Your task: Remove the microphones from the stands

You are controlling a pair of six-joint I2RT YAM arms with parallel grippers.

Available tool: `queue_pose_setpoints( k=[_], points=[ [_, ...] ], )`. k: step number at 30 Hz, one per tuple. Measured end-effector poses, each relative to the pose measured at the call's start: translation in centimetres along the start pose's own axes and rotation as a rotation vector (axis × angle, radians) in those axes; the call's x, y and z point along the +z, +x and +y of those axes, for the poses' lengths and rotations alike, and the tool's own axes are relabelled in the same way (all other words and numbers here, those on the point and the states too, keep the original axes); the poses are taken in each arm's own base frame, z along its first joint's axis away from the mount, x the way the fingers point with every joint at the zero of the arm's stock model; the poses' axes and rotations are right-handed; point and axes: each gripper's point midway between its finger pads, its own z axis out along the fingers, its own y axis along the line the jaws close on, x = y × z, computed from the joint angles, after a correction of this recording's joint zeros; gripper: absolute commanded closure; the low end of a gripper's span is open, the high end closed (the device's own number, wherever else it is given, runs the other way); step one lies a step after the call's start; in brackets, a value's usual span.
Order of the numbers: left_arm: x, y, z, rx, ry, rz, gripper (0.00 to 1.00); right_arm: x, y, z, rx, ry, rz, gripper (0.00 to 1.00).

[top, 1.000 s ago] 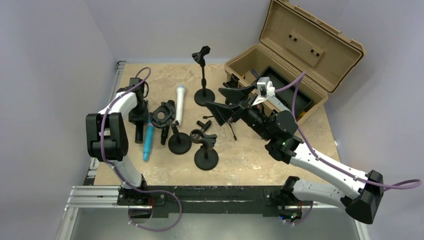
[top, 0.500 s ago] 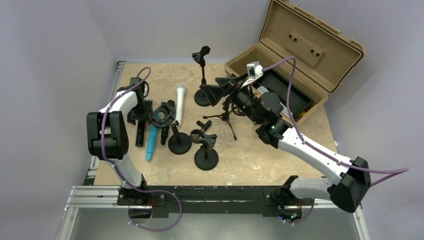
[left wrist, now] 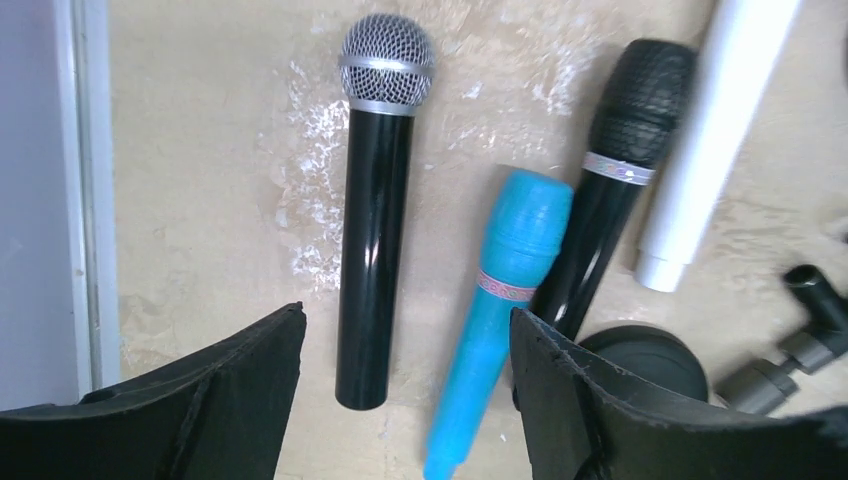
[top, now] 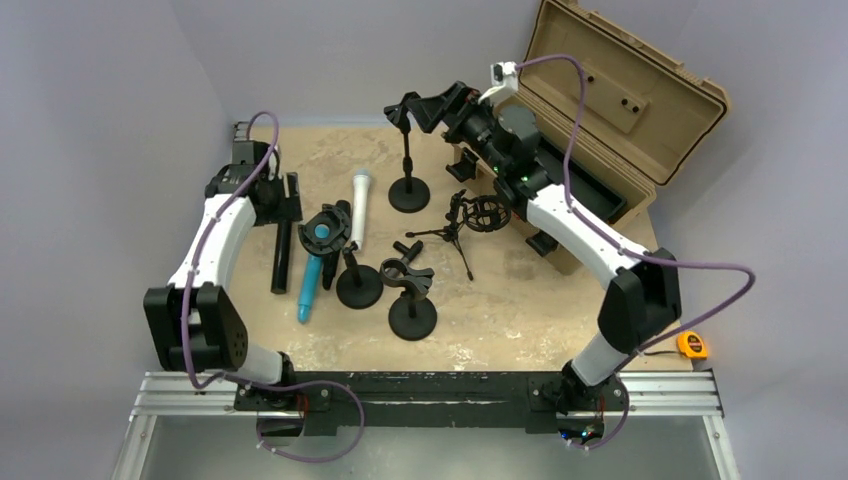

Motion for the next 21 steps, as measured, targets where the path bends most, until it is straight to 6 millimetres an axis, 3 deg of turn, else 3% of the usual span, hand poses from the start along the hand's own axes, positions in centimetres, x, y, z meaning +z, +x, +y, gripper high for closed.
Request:
queue_pose_setpoints(
  k=[4, 9, 15, 17, 21],
  points=[
    [-3.2, -1.7, -0.3, -0.026, 0.029, -0.117, 0.27, 3.2, 0.4, -0.7, 0.016, 0.013, 0.016, 0.15],
    [-5.6, -2.8, -1.0, -0.067, 0.083, -0.224, 0.27, 5.5, 2.3, -2.7, 0.032, 0.052, 0.052, 0.21],
    [-6.2, -3.0, -2.1, -0.09, 0.149, -0.245, 0.27, 6.5, 3.5, -4.8, 0.042, 0.112, 0.06, 0.31],
    [-6.3, -3.0, -2.4, -0.097, 0.166, -0.242, 0.27, 6.5, 3.5, -5.0, 0.045, 0.122, 0.054, 0.37],
    [-6.4, -3.0, -2.7, -0.108, 0.183, -0.239, 0.27, 6.7, 3.2, -4.8, 0.052, 0.114, 0.045, 0.39]
  ],
)
